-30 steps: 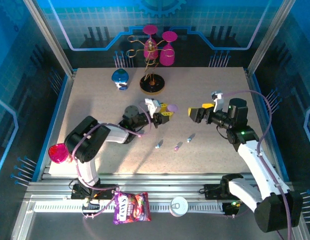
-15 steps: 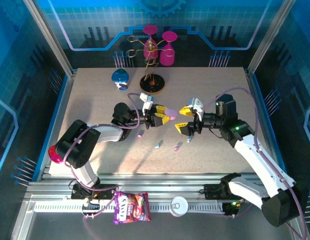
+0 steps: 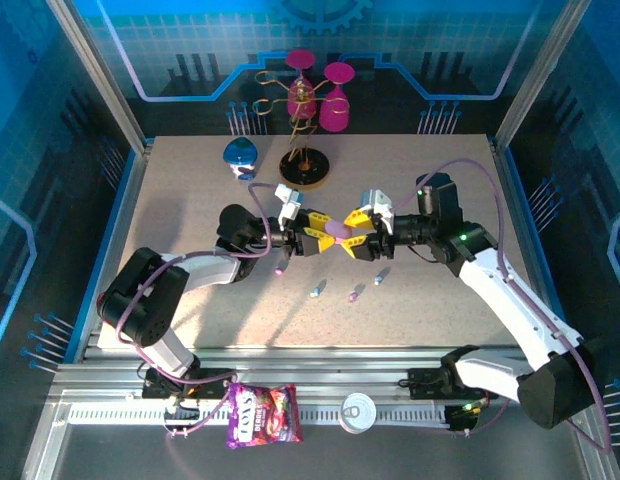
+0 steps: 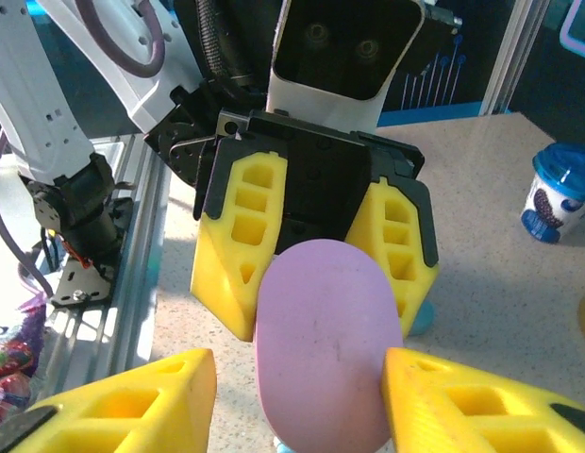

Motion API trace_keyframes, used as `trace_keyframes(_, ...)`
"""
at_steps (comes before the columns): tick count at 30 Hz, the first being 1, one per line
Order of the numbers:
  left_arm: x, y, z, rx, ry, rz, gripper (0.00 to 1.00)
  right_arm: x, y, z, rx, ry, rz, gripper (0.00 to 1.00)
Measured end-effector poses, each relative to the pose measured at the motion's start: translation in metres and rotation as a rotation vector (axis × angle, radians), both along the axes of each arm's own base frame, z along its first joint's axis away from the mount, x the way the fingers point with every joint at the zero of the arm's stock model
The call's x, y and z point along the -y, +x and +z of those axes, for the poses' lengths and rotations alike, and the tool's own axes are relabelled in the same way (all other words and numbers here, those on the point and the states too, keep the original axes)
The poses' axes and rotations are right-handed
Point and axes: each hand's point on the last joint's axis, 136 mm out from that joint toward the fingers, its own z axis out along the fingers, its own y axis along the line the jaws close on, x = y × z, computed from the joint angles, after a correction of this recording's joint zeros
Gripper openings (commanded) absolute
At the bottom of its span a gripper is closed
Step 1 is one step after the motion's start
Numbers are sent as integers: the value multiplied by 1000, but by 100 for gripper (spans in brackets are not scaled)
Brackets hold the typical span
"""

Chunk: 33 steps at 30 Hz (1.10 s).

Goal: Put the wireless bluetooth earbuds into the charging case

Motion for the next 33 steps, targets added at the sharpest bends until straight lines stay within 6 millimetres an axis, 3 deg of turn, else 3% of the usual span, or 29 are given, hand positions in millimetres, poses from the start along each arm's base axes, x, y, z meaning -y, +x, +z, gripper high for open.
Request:
trace_keyframes(5,2,-8,4,17,-4,-24,22,-2,5,-7,-17,-18,-15,62)
trace_keyframes(12,2,-9,5,21,-5,-25,25,-5,0,-11,-48,-12,17,36)
trace_keyframes(16,1,-9,5,35,-5,-24,53,-5,-1,-10,-51,-12,20,28)
trace_keyframes(19,0,-13,6,72,-8,-20,60,-5,-2,-11,-64,-17,20,26)
trace_keyframes(27,-4,-15,10,180,-3,12,60,-3,0,-1,-126,-49,-7,23)
trace_keyframes(33,-3,-11,2,187,28,27,48,-4,-3,-6,-182,-93,-15,23)
